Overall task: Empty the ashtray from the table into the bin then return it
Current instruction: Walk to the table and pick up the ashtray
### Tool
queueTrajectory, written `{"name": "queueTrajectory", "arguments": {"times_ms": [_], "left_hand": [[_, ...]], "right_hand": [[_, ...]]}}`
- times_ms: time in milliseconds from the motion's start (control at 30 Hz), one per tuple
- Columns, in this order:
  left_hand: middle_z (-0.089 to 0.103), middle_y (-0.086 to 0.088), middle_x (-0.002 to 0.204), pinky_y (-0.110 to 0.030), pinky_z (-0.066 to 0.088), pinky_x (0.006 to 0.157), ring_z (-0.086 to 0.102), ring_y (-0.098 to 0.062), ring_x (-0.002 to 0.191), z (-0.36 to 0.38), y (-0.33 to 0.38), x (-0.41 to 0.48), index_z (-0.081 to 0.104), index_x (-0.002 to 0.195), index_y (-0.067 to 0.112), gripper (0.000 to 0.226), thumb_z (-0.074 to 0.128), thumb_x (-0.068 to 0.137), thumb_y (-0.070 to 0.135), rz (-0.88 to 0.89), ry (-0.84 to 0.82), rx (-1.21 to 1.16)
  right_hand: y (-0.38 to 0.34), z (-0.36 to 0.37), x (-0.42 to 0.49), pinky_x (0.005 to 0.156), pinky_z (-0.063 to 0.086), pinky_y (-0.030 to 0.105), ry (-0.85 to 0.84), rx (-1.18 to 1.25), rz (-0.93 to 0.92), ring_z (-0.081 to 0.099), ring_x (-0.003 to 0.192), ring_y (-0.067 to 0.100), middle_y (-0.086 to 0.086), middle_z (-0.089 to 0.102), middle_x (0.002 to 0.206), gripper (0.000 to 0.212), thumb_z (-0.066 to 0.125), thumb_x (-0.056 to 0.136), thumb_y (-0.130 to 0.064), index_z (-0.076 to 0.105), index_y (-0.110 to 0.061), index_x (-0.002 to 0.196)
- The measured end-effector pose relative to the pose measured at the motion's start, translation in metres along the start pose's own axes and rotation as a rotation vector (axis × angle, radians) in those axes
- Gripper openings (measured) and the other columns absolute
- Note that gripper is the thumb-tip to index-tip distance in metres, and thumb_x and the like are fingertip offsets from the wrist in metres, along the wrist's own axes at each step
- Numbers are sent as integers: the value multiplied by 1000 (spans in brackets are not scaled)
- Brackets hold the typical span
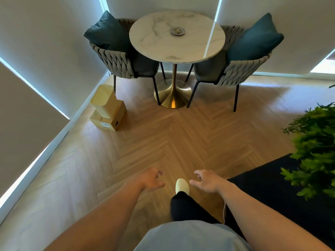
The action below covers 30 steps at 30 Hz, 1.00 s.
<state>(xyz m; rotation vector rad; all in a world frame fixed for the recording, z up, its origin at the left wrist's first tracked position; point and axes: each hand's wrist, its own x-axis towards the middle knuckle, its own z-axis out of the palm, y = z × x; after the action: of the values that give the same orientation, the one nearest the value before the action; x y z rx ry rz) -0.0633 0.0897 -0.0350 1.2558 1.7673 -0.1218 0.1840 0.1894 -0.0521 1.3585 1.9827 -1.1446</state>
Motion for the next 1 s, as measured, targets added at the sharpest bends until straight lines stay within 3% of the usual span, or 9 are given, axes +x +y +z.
{"name": "queueTrajectory", "arguments": {"times_ms": [167,367,500,667,1000], "left_hand": [[56,-1,126,-27,41,87,53,-13,101,-38,22,51,51,130,21,50,64,87,43,-42,-27,-85],[58,-4,125,-32,44,98,55,-18,111,-88,46,97,53,130,17,47,61,90,40,-59,21,-117],[59,-4,124,-31,44,97,55,-17,111,-118,60,123,55,128,17,44,61,90,39,-54,20,-122],[61,-2,121,-24,40,85,55,-13,101,-155,74,163,56,126,17,43,63,89,38,-27,17,-124],[62,2,118,-20,37,76,54,-9,95,-261,77,267,57,125,20,42,62,89,41,62,6,-39]], "right_hand": [[9,-54,45,112,36,43,-37,22,3,36,143,26,7,39,155,76,52,92,-60,31,-19,152],[20,-119,84,108,41,41,-59,92,14,43,138,24,6,44,153,76,56,88,-61,36,-22,150],[24,-153,101,106,43,40,-59,97,21,47,135,24,7,47,150,72,55,89,-61,40,-22,147],[16,-195,132,106,44,38,-70,110,20,50,132,24,8,50,146,73,55,89,-61,41,-20,148],[-33,-287,223,104,45,37,-21,144,26,52,128,23,8,54,141,70,55,92,-56,42,-16,147]]}}
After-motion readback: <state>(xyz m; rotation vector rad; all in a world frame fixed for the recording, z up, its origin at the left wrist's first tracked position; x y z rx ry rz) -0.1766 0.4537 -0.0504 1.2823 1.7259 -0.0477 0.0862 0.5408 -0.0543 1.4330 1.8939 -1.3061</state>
